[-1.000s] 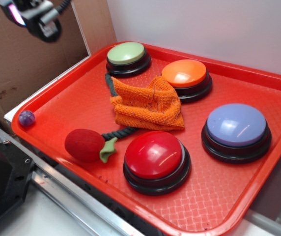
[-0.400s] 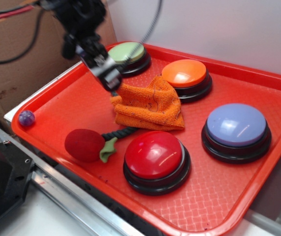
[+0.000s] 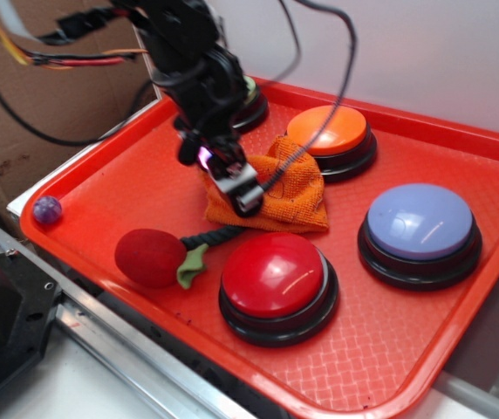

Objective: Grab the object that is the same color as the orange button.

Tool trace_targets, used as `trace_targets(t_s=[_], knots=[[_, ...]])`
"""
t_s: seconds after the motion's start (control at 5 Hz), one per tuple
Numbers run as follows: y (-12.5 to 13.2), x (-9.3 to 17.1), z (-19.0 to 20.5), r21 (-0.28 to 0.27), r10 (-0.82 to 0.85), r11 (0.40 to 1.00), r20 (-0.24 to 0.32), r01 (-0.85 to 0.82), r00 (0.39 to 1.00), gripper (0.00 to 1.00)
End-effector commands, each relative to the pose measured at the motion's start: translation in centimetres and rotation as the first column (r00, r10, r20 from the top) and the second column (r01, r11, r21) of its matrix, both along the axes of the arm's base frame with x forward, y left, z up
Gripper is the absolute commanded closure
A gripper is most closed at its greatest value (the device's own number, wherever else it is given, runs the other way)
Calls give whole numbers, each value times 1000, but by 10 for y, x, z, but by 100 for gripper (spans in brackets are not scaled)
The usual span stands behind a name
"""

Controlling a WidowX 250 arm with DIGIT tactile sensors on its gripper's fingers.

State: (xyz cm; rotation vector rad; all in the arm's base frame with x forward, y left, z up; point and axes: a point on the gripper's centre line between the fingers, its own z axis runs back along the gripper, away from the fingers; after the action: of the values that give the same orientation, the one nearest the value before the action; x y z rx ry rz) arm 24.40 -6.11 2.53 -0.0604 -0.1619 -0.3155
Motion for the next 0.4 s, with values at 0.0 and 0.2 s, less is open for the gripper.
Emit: trace_targets(t_s=[0.0, 0.2], knots=[[-2, 29, -12, 18, 16, 1000, 26, -17, 1000, 0], [1, 30, -16, 21, 31, 999, 19, -32, 999, 97]])
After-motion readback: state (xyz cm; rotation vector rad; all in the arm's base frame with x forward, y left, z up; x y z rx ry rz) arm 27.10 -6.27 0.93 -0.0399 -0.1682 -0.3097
